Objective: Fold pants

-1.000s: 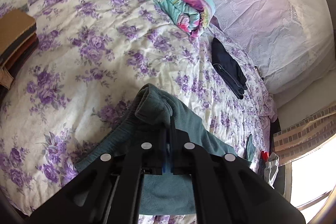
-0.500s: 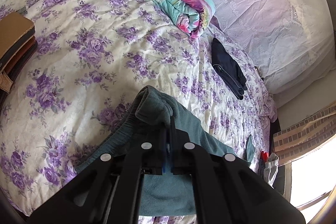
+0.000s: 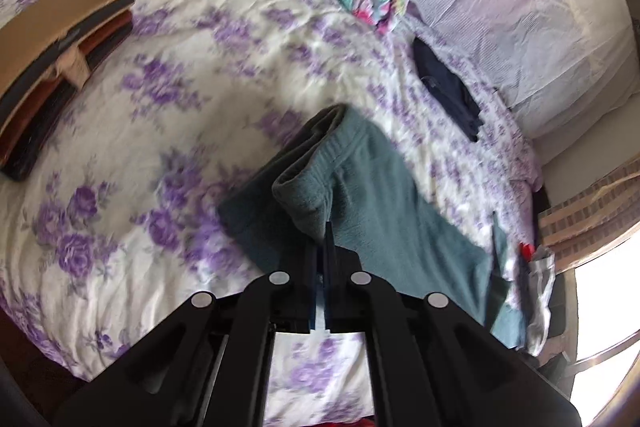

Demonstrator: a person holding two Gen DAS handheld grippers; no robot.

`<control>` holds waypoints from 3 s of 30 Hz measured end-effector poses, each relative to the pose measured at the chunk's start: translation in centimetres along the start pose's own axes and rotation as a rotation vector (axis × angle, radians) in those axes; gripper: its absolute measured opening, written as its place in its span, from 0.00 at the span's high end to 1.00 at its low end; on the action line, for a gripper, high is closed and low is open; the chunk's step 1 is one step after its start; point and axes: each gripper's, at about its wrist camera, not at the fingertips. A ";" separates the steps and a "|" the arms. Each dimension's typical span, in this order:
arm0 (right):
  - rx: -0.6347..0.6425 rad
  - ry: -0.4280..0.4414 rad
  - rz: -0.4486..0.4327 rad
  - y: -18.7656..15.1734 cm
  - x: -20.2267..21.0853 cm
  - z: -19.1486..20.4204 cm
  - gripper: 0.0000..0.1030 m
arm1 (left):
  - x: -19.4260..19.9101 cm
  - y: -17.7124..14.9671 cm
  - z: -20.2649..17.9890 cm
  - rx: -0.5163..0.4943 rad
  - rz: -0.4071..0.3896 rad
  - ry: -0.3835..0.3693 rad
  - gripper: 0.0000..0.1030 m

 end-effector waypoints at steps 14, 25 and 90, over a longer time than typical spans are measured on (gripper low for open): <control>-0.291 0.036 -0.106 -2.8 -0.6 -1.3 0.95 | 0.9 -5.2 -11.3 -0.367 -0.104 0.013 0.55; -0.666 -0.043 -0.323 -3.0 6.2 -8.2 0.19 | -10.6 -17.3 -21.7 -0.779 -0.013 -0.086 0.33; -1.538 -0.183 -0.095 -15.8 1.4 -25.2 0.53 | -10.9 -16.8 -21.1 -0.766 -0.003 -0.208 0.14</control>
Point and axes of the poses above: each gripper's, at about its wrist camera, not at the fingertips, and x roughly against the way its jaws point, z to its left, y to its top, and after that the axes turned 7 degrees about -z, right-handed
